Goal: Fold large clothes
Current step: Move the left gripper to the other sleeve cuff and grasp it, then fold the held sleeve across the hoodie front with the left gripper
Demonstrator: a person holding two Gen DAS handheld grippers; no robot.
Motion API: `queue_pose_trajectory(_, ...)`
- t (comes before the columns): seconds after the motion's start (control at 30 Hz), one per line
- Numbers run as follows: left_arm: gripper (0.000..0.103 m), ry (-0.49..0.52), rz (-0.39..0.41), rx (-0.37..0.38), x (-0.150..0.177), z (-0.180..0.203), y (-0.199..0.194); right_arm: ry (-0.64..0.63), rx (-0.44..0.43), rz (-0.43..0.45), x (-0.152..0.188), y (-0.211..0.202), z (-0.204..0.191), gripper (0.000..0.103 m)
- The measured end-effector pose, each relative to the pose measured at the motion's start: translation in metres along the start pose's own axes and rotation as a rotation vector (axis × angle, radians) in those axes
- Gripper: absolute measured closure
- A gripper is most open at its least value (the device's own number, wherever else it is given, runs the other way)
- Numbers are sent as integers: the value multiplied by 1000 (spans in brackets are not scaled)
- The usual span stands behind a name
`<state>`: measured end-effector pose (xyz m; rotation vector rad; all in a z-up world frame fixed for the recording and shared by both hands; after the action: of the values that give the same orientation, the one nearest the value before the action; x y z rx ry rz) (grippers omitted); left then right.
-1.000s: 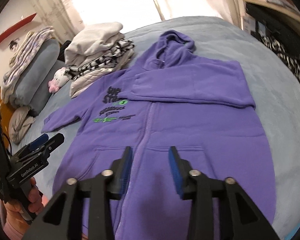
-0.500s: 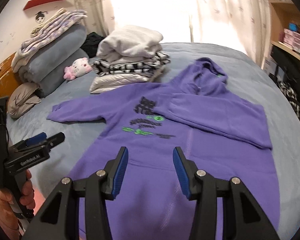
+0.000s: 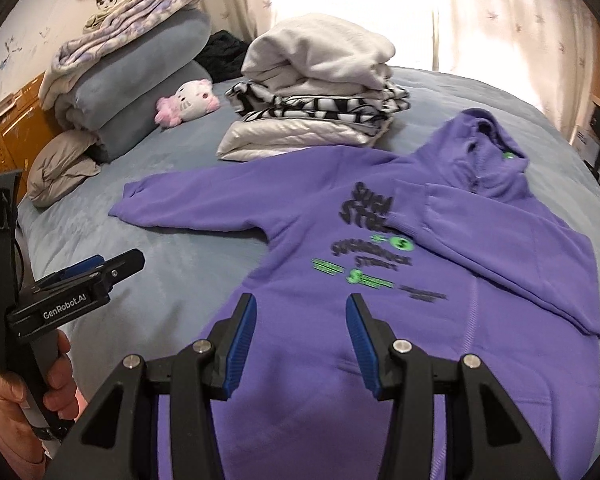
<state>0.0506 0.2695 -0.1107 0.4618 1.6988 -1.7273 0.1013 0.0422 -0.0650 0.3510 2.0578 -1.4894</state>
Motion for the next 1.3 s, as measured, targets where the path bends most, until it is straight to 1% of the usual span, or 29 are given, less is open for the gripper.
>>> queue_pose_trajectory(0.1, 20, -21, -8, 10, -4, -12, 10, -11, -10, -14, -4, 15, -12, 56)
queue_pose_trajectory(0.2, 20, -57, -15, 38, -10, -26, 23, -16, -16, -28, -8, 31, -22, 56)
queue_pose_trajectory(0.33, 20, -118, -20, 63, -19, -50, 42, -11, -19, -43, -16, 52, -31, 56)
queue_pose_trajectory(0.43, 20, -177, -21, 95, -26, -72, 58, -15, -17, -37, -24, 67, -37, 56)
queue_pose_trajectory(0.6, 20, -326, -43, 142, -29, -117, 88, -14, -24, -33, -39, 90, -47, 57)
queue_pose_trajectory(0.67, 20, -400, -61, 140, -27, -138, 102, -13, -29, -37, -43, 100, -51, 57)
queue_pose_trajectory(0.77, 20, -486, -49, 179, -25, -163, 116, -9, -37, -49, -48, 117, -58, 57)
queue_pose_trajectory(0.87, 20, -513, -32, 166, -30, -178, 128, -7, -46, -58, -51, 130, -64, 57)
queue_pose_trajectory(1.0, 21, -516, -26, 113, -40, -190, 145, 5, -66, -70, -51, 139, -69, 59)
queue_pose_trajectory(1.07, 26, -486, -31, 58, -47, -189, 152, 11, -76, -75, -50, 140, -70, 59)
queue_pose_trajectory(1.1, 35, -466, -35, 17, -50, -188, 154, 17, -78, -79, -49, 140, -69, 59)
queue_pose_trajectory(1.13, 54, -454, -39, -14, -52, -187, 154, 24, -82, -82, -48, 139, -67, 59)
queue_pose_trajectory(1.17, 63, -444, -50, -58, -54, -187, 156, 35, -86, -84, -47, 137, -64, 59)
queue_pose_trajectory(1.2, 78, -448, -54, -65, -55, -187, 157, 41, -87, -85, -46, 136, -61, 59)
queue_pose_trajectory(1.23, 93, -473, -56, -57, -57, -189, 156, 53, -89, -86, -45, 133, -57, 59)
queue_pose_trajectory(1.27, 94, -497, -56, -38, -59, -190, 153, 66, -91, -87, -43, 129, -52, 59)
queue_pose_trajectory(1.3, 95, -517, -47, -41, -62, -190, 147, 78, -94, -85, -42, 125, -46, 59)
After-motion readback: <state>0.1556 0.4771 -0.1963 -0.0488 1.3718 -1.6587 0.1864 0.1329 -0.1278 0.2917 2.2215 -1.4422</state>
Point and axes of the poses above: each gripper's, at about its wrist camera, not at the fingertips, and y roughly the way its jaws point, z to its right, x to its underside, the point moved 3 cm from there along y, roughly the way its jaws point, and after that the axes turned 11 degrees about y, right-handed, at the moved point
